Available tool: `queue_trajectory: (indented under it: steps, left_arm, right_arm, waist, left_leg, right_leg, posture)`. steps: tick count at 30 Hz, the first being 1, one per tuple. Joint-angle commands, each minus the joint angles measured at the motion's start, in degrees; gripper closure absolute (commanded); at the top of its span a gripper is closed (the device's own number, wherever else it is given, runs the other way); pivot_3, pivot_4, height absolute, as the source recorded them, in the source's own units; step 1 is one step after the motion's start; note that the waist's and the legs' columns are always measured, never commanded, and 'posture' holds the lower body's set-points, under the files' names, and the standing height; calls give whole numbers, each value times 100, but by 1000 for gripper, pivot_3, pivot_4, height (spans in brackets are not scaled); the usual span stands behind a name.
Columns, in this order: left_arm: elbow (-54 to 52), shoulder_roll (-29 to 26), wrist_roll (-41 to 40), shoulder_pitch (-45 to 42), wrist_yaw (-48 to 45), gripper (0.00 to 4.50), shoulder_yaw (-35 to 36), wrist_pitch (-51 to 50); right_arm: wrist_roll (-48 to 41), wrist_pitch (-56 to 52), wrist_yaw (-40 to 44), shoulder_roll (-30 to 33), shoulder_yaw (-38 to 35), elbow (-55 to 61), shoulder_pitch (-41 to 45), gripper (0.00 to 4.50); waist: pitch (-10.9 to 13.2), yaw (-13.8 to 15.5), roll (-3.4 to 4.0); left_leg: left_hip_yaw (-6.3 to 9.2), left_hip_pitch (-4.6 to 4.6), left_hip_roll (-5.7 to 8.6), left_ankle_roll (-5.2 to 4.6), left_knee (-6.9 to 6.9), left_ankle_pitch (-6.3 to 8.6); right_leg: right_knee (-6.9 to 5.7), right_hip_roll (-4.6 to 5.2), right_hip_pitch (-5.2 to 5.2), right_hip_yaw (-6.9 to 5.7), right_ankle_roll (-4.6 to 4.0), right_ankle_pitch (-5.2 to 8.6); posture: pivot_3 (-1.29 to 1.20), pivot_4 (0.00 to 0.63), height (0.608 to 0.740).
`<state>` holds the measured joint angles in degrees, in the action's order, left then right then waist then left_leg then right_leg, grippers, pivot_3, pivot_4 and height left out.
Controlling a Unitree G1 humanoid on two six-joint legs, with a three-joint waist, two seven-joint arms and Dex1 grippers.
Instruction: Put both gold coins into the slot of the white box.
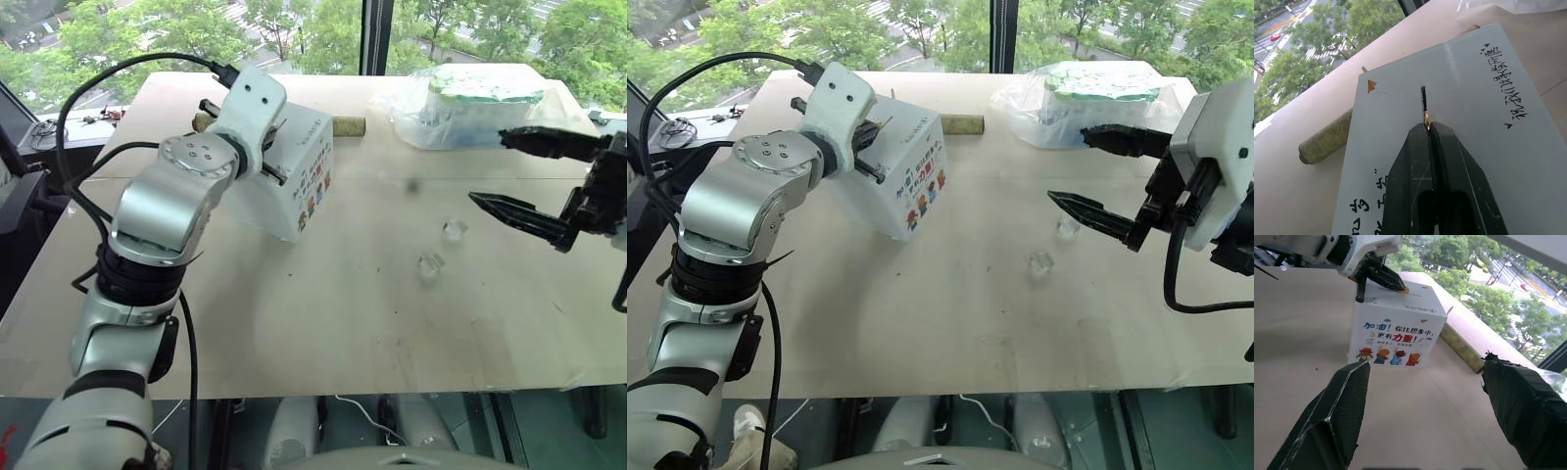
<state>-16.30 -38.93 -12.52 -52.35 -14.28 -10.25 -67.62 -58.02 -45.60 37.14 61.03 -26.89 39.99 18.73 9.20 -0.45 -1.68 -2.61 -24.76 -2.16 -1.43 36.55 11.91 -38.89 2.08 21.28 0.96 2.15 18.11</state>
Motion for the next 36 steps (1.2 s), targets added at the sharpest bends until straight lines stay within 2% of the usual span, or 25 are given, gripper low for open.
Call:
queue_trajectory:
  steps: [1, 11, 14, 16, 20, 24, 27, 30, 33, 36]
  left_arm:
    - [53, 73, 121, -38, 4, 4500, 159, -256]
    - [227, 433, 165, -128, 13, 4500, 568, -655]
    - [121, 352, 349, -80, 57, 3658, 448, -425]
    - [23, 435, 364, -78, 70, 2813, 514, -362]
    - [-245, 628, 250, -6, -59, 2813, 770, -42]
    - [-728, 1232, -728, 245, -738, 2813, 1575, 458]
    - [-1142, 1534, -1786, 909, -1853, 2813, 1962, 1190]
    - [-1524, 1285, -2452, 1677, -2539, 2813, 1931, 1080]
    - [-1779, 773, -2576, 2629, -3276, 2813, 1690, 1479]
    - [-1669, 468, -2442, 3312, -3631, 2813, 1589, 1993]
  right_arm:
    - [-32, 92, 115, 109, -316, 66, -56, 558]
    - [-83, 103, 386, 215, -579, -74, -175, 558]
    - [-62, 131, 448, 161, -690, -20, -321, 519]
    - [-34, 173, 477, 117, -732, 15, -428, 519]
    - [-78, 218, 396, 80, -690, 30, -428, 519]
    - [-140, 247, 321, 9, -676, -5, -410, 519]
    - [-320, 208, 224, -86, -798, -46, -428, 519]
    - [-413, 134, 79, -227, -976, 14, -689, 519]
    - [-171, 124, 10, -500, -1237, 170, -1401, 519]
    - [346, 215, 39, -797, -1485, 325, -2401, 519]
  waist:
    - [0, 0, 0]
    - [0, 1, 0]
    - [-1, 0, 0]
    - [-1, 8, 0]
    - [0, 36, 0]
    - [0, 68, -1]
    - [-1, 77, 2]
    - [-2, 62, 2]
    - [-3, 60, 4]
    - [-4, 116, 4]
  left_leg:
    - [-1, 0, 0, 0, 0, 0]
    - [2, 2, 0, 0, 4, 0]
    - [2, 2, 0, 0, 4, 0]
    - [2, 1, 0, 0, 4, 0]
    - [1, -3, 1, 0, 7, 0]
    - [3, -5, 0, 1, 8, 0]
    - [-2, -4, -1, 1, 11, -1]
    - [-4, -1, -6, 2, 9, -1]
    - [-1, 2, -7, 2, 6, -1]
    - [-3, 4, -5, 1, 7, -1]
  right_leg:
    - [0, 0, 0, 1, 0, 0]
    - [-5, 0, -1, -1, 0, 0]
    - [-5, -1, -1, 0, 0, 0]
    - [-5, 0, -1, -1, 0, 0]
    - [-4, 2, -1, -2, 0, 0]
    - [-3, 7, 0, -4, 0, 0]
    - [-1, 16, -2, -4, 0, 0]
    - [0, 19, -2, -1, 0, 0]
    - [-2, 16, -4, -4, -1, 0]
    - [-1, 9, -9, -6, -1, 0]
  posture:
    - [0, 150, 740]
    - [0, 150, 740]
    - [0, 150, 740]
    - [0, 150, 740]
    - [0, 150, 740]
    - [0, 150, 740]
    - [0, 150, 740]
    - [0, 150, 740]
    - [0, 150, 740]
    - [0, 150, 740]
